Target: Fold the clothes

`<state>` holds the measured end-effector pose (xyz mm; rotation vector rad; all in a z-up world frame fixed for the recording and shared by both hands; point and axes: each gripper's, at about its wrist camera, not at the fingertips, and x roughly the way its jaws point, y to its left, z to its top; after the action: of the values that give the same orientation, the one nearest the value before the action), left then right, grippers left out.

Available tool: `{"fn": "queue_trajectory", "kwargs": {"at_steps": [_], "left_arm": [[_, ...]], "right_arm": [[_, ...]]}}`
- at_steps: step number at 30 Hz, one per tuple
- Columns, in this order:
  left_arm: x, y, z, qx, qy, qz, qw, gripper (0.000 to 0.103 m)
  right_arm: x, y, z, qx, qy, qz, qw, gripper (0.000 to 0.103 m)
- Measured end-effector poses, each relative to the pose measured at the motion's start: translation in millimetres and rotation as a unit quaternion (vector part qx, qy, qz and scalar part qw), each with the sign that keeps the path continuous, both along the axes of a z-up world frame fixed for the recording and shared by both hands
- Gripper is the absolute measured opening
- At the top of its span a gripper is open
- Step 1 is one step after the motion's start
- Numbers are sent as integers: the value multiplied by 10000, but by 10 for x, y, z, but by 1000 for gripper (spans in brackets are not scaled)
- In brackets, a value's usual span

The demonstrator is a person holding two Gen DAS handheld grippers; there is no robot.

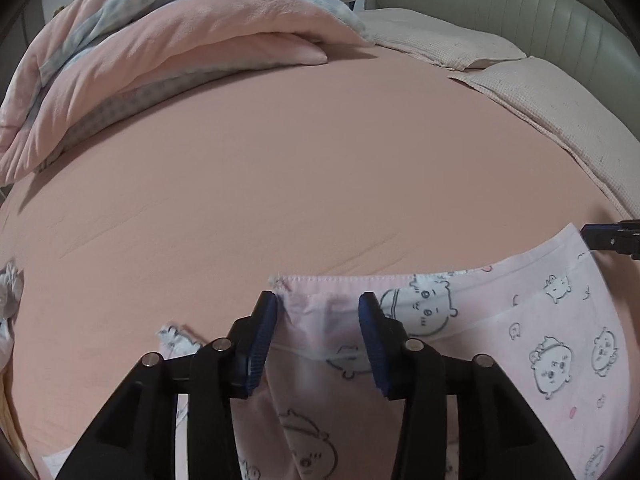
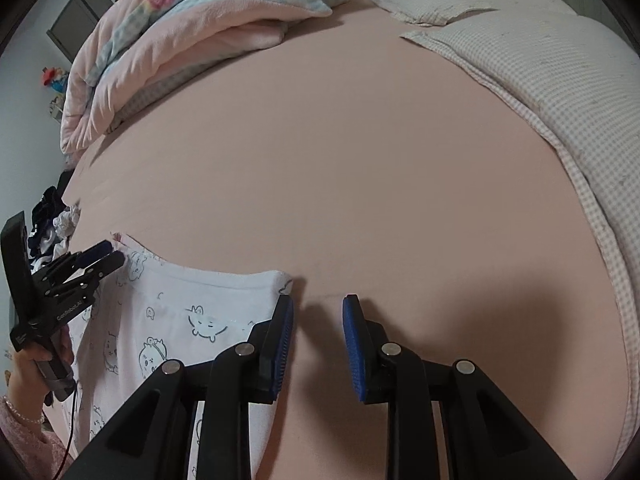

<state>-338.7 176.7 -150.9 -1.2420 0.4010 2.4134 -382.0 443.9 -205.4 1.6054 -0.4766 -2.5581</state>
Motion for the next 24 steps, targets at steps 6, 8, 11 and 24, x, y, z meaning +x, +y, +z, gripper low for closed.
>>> {"fn": "queue_trajectory", "kwargs": {"at_steps": [6,8,11,24], "left_arm": [[43,-43,171,3,455,69,9989,2],[49,-73,237,3,552,104,9984,2],[9,-132,238,-19,546,204,9983,2],[-233,-225,-22,145,-242,291,9992,33]], "right_arm": [[37,80,73,-51,74,-89,9999,25],[47,117,102,-108,117,-159,9997,26],[76,173,135,-160,166,-224,9995,33],[60,-291,-42,148,324,394,9986,31]]}}
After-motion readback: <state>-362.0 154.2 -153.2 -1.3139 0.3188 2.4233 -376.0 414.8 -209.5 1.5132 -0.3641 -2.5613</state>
